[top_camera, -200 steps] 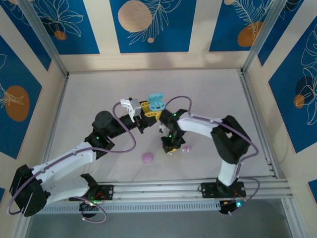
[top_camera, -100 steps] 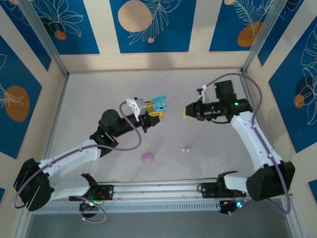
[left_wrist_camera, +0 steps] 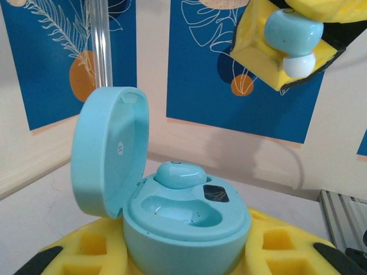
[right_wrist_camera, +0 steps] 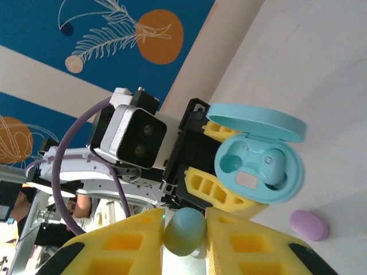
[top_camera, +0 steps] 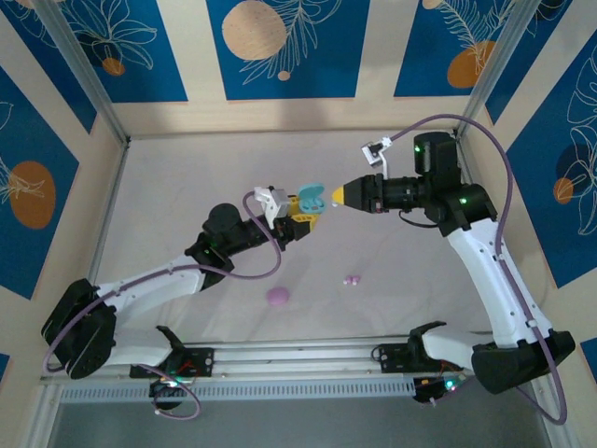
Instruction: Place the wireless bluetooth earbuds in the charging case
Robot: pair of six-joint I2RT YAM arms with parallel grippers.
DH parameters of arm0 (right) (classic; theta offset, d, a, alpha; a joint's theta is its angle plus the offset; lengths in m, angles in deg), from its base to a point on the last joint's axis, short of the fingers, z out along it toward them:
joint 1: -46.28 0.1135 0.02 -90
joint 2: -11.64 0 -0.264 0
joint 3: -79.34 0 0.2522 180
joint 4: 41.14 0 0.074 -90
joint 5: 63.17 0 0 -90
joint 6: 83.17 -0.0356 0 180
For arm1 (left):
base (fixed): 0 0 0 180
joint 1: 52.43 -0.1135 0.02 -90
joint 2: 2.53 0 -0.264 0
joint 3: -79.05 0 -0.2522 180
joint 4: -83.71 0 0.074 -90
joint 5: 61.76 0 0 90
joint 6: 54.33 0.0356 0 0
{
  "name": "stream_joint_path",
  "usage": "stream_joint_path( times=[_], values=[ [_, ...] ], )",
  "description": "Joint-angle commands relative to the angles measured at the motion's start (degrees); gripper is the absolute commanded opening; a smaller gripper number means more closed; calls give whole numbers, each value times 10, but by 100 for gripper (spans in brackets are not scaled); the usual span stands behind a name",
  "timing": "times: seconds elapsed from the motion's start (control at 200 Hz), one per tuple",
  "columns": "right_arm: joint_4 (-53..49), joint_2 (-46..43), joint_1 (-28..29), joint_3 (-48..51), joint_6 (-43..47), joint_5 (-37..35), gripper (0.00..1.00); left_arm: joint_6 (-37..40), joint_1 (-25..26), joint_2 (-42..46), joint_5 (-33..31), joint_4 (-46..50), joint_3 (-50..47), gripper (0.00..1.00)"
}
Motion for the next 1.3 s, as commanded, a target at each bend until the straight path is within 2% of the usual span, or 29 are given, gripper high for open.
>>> stream_joint_path(
  times=[0.0,0.385,1.08,1.296],
  values=[
    [1,16,28,-18,0,-31,24,15,11,-7,19,-41,24,26],
    [0,61,100,-43,14,-116,24,19,13,-11,21,-36,29,26],
    [0,79,127,-50,10,-192,24,17,16,-6,21,-39,31,26],
    [-23,87,149,-62,28,-246,24,17,17,-6,18,-42,31,26]
  ],
)
